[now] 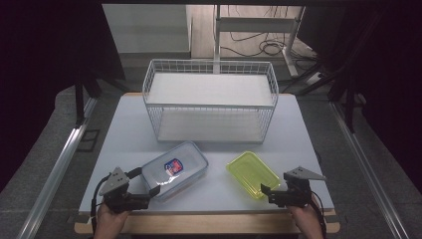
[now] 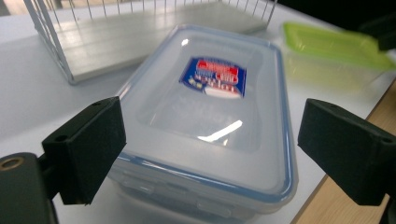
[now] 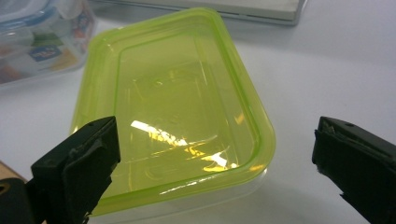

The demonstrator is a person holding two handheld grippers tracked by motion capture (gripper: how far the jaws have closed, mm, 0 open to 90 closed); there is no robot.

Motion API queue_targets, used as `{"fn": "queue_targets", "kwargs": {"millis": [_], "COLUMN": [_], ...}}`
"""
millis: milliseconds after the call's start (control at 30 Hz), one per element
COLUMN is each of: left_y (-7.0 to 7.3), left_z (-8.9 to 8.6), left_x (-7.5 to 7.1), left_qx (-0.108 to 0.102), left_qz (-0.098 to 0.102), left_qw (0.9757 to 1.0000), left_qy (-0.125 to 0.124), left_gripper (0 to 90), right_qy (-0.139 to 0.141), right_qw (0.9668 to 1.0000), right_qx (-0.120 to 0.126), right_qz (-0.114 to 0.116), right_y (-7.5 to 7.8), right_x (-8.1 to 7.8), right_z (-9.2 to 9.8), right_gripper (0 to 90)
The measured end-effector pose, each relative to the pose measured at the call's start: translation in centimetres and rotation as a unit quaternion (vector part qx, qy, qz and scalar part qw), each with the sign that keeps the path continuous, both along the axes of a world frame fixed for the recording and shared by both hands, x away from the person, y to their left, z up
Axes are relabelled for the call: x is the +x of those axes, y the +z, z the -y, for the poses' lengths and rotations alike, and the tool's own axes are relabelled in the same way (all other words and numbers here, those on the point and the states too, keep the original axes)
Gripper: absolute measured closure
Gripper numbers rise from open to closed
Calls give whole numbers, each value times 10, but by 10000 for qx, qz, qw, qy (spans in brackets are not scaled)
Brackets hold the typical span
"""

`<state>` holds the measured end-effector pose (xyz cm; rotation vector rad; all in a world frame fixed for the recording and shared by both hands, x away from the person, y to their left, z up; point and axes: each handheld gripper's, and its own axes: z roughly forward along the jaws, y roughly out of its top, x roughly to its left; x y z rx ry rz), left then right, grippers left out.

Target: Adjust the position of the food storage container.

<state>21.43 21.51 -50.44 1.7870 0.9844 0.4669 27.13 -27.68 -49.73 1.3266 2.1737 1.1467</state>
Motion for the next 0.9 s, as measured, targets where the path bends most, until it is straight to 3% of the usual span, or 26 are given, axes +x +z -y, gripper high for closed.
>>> {"fn": "queue_targets", "kwargs": {"millis": [67,333,567,767,900], "left_y": [1,1,3,4,4], "left_z": [5,6,4,5,6], "left_x": [-1,0,-1,-2,-3], "left_qx": [165,225,-70,-89,-161], "left_qz": [-101,-59,85,144,226], "left_qw": [9998,9997,9999,9998,9995], "left_qy": [69,89,-8,-86,-164], "left_gripper": [70,73,70,67,66], "right_qy": [11,-107,-54,-91,170], "right_qw": [10000,9995,9996,9997,9996], "right_qx": [-70,-256,-243,-206,-227], "right_qz": [41,176,127,2,63], "right_y": [-1,2,4,11,20], "right_x": [1,3,4,5,0], "right_z": [-1,-3,-3,-2,-10], "right_gripper": [11,0,0,19,132]}}
